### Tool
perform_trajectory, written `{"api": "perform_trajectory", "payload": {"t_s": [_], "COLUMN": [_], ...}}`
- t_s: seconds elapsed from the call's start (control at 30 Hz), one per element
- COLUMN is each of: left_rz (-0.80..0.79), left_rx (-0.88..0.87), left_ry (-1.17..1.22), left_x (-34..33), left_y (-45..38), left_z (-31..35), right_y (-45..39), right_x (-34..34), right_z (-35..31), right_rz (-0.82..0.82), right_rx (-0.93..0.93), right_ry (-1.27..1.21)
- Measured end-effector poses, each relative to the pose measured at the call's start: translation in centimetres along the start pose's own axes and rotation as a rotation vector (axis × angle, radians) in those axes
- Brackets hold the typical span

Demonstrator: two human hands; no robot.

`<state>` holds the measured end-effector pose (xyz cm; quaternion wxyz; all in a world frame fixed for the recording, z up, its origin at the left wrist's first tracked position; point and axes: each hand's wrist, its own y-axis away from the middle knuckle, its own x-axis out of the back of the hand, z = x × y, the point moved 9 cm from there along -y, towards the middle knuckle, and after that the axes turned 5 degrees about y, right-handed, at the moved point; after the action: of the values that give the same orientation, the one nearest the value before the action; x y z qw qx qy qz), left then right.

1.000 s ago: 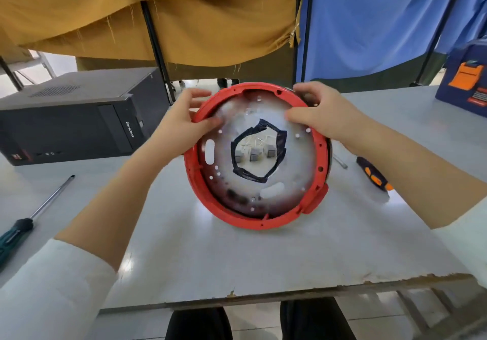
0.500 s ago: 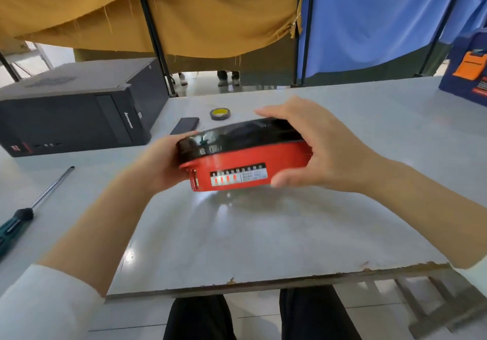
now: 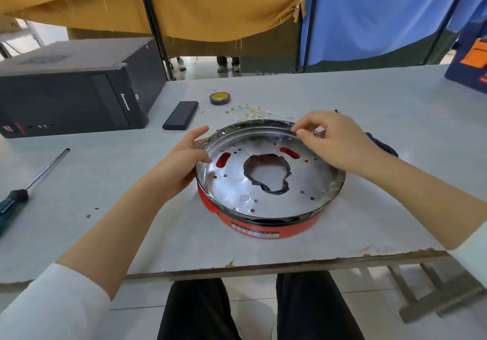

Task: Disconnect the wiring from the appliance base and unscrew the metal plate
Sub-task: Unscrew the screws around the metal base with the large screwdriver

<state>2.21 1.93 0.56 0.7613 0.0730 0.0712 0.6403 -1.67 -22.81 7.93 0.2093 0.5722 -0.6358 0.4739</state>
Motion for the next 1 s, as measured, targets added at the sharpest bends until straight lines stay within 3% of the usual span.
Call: {"api": "perform_trajectory", "payload": {"t_s": [0.07, 0.2, 0.4, 0.57, 0.67, 0.83, 1.0], "left_rz": [0.058, 0.131, 0.086, 0.069, 0.085, 0.085, 0.083], "left_rx": [0.003, -0.062, -0.127, -0.159, -0.166, -0.161, -0.163], "left_ry": [-0.021, -0.38, -0.556, -0.56, -0.575, -0.578, -0.58], "left_x": [0.5, -0.3, -1.7, -2.4, -2.4, -2.6, -2.8], "left_y": [-0.6, -1.7, -2.5, -2.6, -2.7, -2.8, -2.6], "left_z": [0.5, 1.1, 1.5, 1.5, 1.6, 1.5, 1.6], "right_y": [-1.5, -2.1, -2.5, -1.5, 0.1, 0.4, -0.2], "right_x": [-0.7, -3.0, -0.7, 1.0, 0.5, 0.1, 2.3], "right_z": [2.0, 5.0, 7.7, 14.9, 17.3, 18.4, 16.8], "right_rz": [-0.044, -0.179, 0.022, -0.088, -0.196, -0.221, 0.041], "right_rx": [-0.047, -0.16, -0.229, -0.579, -0.715, -0.665, -0.607], "right_ry": [0.116, 0.092, -0.03, 0.383, 0.465, 0.495, 0.167]}}
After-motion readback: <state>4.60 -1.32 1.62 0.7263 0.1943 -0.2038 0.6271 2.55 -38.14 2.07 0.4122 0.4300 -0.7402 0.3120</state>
